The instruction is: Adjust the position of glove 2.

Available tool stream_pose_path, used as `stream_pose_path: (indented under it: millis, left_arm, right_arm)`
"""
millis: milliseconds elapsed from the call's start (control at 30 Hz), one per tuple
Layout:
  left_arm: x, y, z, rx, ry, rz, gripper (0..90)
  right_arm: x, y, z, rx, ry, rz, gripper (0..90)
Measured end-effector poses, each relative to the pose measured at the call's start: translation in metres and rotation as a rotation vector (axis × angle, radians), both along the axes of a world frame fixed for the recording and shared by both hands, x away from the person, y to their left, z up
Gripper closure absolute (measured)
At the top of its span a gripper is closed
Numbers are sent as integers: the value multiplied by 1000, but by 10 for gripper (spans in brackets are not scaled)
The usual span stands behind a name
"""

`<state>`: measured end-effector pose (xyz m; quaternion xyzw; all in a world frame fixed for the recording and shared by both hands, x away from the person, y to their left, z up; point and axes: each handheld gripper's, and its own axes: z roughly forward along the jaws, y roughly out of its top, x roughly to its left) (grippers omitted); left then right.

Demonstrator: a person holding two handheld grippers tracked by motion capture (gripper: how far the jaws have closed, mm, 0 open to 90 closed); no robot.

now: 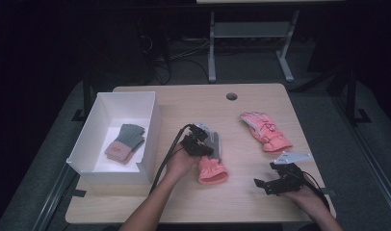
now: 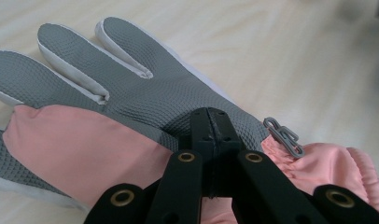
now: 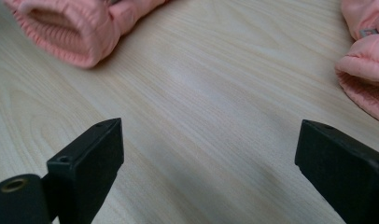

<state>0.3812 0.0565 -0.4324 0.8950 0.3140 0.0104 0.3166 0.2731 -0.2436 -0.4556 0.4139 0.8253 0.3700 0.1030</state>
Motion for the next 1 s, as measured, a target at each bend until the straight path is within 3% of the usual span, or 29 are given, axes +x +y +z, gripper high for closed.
stream_pose_path:
  millis: [133,167,500,667,733,800,867,900,1000]
  left_arm:
    - [-8,-12,0,-4,3,-37,897]
    - [-15,-22,0,-4,11,-73,897]
    - [-37,-53,-1,-33,29,-164,897]
    - [-39,-47,9,-84,18,-164,895]
    - [-40,-43,13,-94,9,-158,895]
    - [-44,-27,22,-104,-6,-135,896]
    - [-46,-20,23,-102,-12,-132,885]
    - [-50,-7,23,-91,-16,-117,853]
    - [-56,12,22,-87,-18,-86,733]
  right_arm:
    - [0,0,0,2,0,0,75]
    - [0,1,0,2,-2,-1,76]
    - [-1,0,0,0,4,0,76]
    - [-3,1,2,0,-8,19,72]
    - [-3,2,5,21,0,35,84]
    - [-4,2,8,37,1,52,185]
    - [-5,2,9,54,7,72,205]
    - [-7,3,10,58,0,86,397]
    - [-10,4,12,75,0,113,642]
